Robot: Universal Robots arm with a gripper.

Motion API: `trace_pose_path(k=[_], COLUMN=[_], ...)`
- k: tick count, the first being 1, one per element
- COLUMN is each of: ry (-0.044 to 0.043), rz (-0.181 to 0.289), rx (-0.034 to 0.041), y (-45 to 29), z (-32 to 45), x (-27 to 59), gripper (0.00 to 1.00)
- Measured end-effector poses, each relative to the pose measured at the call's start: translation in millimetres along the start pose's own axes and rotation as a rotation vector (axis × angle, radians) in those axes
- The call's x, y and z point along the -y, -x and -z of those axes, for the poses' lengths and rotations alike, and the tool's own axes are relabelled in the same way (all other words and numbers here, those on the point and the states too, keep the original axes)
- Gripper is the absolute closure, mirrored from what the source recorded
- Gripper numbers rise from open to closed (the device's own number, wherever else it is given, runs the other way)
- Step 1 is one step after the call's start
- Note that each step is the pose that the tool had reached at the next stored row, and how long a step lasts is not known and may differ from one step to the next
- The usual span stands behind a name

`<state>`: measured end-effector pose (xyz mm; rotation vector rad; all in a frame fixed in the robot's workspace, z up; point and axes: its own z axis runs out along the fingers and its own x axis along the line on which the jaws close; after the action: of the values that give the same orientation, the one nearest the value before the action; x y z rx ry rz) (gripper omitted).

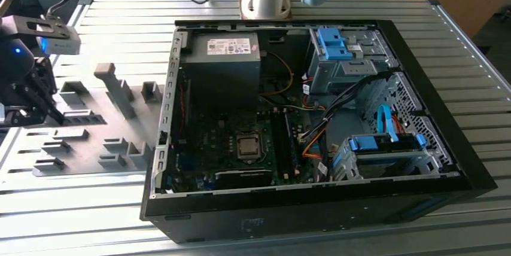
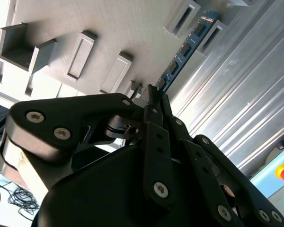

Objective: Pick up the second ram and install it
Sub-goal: 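Pick up the second ram and move it above second insertion slot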

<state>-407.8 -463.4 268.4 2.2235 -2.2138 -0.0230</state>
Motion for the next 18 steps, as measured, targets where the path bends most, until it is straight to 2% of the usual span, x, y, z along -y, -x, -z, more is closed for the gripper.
trace_pose_path(k=[18], ry=[-0.0001], rz=[0.0], rx=[0.0001], y=[0.2], z=[17.3], x=[-0.2], gripper=[0.86])
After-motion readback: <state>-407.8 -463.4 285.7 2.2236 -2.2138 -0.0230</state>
